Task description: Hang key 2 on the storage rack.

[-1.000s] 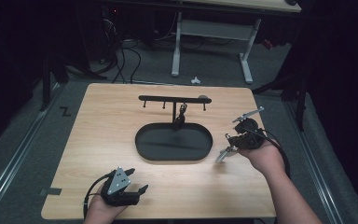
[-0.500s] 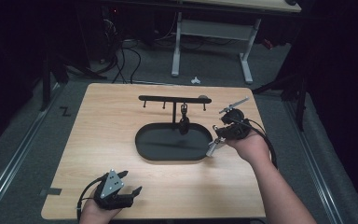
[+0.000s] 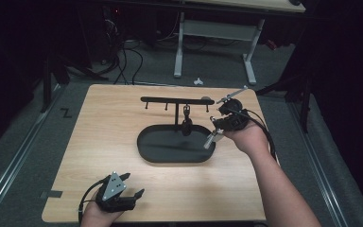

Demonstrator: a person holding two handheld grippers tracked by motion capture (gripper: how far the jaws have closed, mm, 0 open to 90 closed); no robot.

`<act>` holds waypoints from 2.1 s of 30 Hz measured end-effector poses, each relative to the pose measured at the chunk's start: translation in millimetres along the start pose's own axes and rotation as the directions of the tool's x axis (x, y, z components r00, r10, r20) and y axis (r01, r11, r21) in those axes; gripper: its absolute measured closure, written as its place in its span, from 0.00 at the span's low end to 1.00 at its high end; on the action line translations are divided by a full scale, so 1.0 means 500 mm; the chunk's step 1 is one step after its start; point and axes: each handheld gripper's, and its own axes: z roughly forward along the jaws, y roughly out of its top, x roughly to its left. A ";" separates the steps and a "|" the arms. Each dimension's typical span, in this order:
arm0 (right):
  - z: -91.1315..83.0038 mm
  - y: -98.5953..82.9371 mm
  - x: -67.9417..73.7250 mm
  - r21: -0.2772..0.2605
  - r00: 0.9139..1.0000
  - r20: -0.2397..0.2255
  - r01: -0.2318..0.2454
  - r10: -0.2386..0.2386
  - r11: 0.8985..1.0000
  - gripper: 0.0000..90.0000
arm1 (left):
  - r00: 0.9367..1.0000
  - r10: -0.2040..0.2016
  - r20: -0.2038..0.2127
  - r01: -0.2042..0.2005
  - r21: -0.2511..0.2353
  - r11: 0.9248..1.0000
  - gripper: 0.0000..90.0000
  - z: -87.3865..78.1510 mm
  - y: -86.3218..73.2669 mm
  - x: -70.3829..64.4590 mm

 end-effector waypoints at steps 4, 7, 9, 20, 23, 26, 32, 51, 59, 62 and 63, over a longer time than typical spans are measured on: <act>-0.001 0.017 0.006 -0.007 1.000 -0.005 0.003 -0.003 1.000 0.96 | 1.000 -0.002 0.000 0.002 0.000 1.000 0.28 -0.001 0.000 0.000; 0.004 0.022 0.009 -0.009 1.000 -0.007 0.016 -0.016 1.000 0.96 | 1.000 -0.002 -0.003 0.002 -0.002 1.000 0.28 0.000 0.000 0.001; 0.006 0.025 0.010 -0.014 1.000 -0.012 0.016 -0.016 1.000 0.96 | 1.000 -0.001 0.000 0.001 0.001 1.000 0.28 -0.001 0.001 0.000; 0.012 0.041 0.000 -0.023 1.000 -0.009 -0.012 0.012 1.000 0.96 | 1.000 0.000 -0.002 0.000 -0.007 1.000 0.28 -0.004 0.002 0.001; 0.016 0.044 -0.008 -0.029 1.000 -0.012 -0.028 0.028 0.999 0.96 | 1.000 0.005 -0.001 -0.005 -0.004 1.000 0.28 -0.004 0.002 0.001; 0.021 0.046 -0.013 -0.036 0.999 -0.012 -0.032 0.032 0.999 0.96 | 1.000 0.002 0.001 -0.002 -0.004 1.000 0.28 -0.003 0.002 0.002; 0.032 0.048 -0.018 -0.050 1.000 0.020 -0.018 0.019 0.999 0.94 | 1.000 0.003 0.002 -0.003 -0.005 1.000 0.28 -0.003 0.002 0.002; 0.103 -0.005 -0.036 -0.039 0.992 0.083 -0.089 0.092 0.995 0.66 | 1.000 0.002 -0.001 -0.002 0.003 1.000 0.28 0.002 0.000 0.001; 0.137 -0.055 -0.029 -0.001 0.993 0.070 -0.096 0.096 0.995 0.53 | 1.000 0.007 0.000 -0.007 0.025 1.000 0.28 0.005 -0.002 0.004; 0.145 -0.077 -0.018 -0.026 0.995 0.048 -0.084 0.085 0.996 0.50 | 1.000 0.000 0.001 0.000 0.024 1.000 0.28 0.007 -0.003 0.004; 0.148 -0.084 -0.014 -0.032 0.996 0.044 -0.075 0.076 0.997 0.49 | 1.000 -0.002 0.000 0.002 0.024 1.000 0.28 0.008 -0.003 0.004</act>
